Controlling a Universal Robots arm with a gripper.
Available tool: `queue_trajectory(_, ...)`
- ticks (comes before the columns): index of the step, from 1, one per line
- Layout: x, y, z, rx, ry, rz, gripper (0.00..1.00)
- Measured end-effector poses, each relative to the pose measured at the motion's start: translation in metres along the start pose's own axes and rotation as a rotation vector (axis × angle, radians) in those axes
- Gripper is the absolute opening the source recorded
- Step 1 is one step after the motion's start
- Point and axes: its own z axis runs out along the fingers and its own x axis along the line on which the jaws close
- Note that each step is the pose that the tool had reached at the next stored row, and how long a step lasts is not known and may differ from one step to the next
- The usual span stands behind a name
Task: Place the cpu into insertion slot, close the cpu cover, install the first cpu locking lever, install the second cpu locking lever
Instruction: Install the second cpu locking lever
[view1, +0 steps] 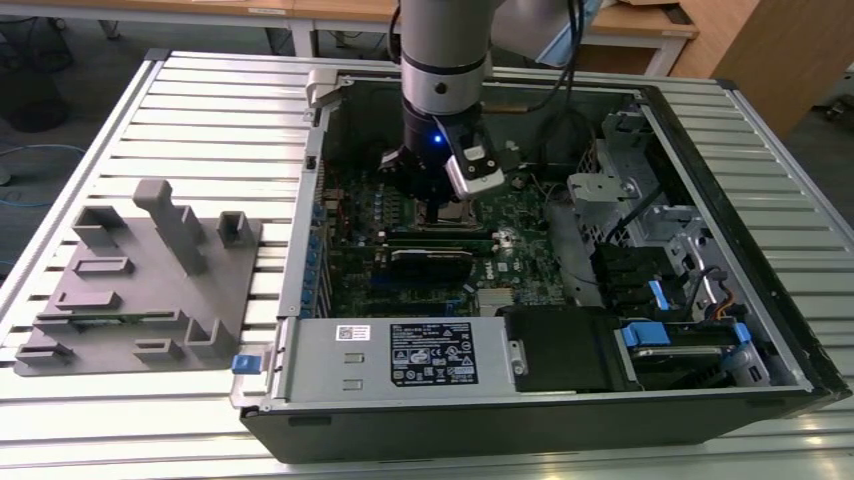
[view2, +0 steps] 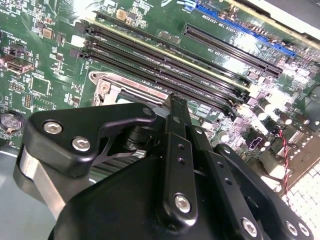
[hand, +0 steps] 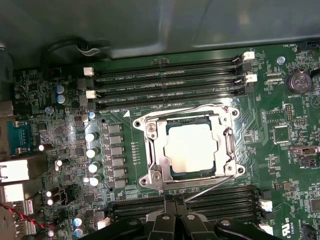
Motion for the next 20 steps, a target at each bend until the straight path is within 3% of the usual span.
queue_trajectory(20, 0.0023, -0.0018, 0.0074, 0.0005, 0.0002, 0.000, 0.11)
